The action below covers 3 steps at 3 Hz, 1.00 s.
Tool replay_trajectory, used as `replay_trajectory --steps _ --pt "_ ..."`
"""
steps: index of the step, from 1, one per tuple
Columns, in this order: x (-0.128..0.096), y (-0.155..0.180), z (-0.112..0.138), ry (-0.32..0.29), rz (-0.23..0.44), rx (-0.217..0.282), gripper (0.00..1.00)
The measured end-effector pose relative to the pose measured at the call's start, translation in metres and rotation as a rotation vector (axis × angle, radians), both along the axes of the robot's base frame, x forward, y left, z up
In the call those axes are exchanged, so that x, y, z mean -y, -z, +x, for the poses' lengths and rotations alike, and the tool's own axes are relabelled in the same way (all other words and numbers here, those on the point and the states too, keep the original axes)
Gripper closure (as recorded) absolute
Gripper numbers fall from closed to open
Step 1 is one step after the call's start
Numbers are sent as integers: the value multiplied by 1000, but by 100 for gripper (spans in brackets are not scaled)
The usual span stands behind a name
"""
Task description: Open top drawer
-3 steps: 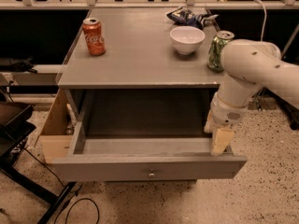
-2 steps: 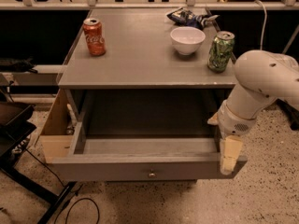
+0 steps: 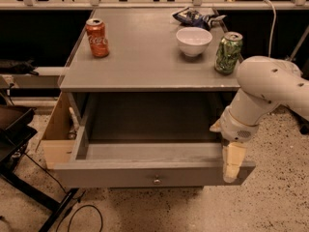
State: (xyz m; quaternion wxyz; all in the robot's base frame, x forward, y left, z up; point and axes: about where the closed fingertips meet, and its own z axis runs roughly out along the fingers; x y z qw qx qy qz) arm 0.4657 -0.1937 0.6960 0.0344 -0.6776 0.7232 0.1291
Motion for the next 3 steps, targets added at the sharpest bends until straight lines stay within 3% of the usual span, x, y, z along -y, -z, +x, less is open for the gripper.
replay_trajectory --steps 2,3 --pt "-23 28 -96 -68 41 -251 43" --pt "-25 26 -96 -78 44 -256 74"
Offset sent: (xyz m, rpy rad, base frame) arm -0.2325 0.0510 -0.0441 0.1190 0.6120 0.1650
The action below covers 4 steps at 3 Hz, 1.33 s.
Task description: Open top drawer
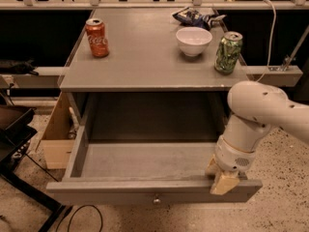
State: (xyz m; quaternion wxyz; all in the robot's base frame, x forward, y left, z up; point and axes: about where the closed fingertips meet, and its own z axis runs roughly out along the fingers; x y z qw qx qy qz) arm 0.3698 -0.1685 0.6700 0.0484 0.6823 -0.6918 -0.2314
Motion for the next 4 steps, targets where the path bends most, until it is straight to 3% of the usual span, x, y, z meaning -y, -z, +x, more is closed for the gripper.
replay_trajectory --steps 1,2,3,4 --pt "0 2 2 0 0 0 97" --pt "0 2 2 0 0 0 0" --pt "0 2 2 0 0 0 0" --pt "13 -22 8 18 -39 31 0"
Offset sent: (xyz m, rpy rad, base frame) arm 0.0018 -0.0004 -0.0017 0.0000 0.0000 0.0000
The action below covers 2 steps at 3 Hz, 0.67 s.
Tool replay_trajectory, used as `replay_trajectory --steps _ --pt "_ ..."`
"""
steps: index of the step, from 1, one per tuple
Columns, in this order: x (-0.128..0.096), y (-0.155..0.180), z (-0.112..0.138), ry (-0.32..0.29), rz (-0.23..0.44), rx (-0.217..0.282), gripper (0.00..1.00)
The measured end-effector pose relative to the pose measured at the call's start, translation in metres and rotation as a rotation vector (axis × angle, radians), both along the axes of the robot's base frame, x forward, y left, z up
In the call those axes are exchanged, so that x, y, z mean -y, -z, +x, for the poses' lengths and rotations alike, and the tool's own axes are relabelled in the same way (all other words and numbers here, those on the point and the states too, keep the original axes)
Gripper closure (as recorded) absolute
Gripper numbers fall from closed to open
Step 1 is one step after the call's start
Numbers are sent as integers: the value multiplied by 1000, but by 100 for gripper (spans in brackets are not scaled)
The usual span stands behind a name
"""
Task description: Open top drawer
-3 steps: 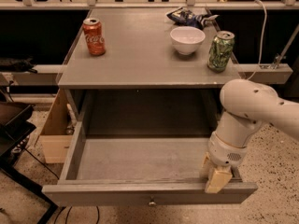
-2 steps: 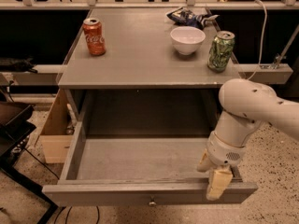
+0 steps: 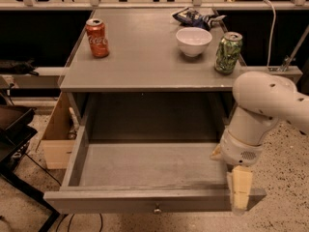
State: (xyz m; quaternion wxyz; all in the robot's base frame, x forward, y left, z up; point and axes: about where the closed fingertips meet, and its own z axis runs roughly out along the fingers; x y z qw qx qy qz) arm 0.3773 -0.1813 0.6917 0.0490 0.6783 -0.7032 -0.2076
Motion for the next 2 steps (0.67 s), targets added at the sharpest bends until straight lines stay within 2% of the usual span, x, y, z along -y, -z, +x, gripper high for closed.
replay_trajectory --steps 1,2 --pt "42 -63 2 33 25 52 0" --pt "78 -124 9 27 43 165 0"
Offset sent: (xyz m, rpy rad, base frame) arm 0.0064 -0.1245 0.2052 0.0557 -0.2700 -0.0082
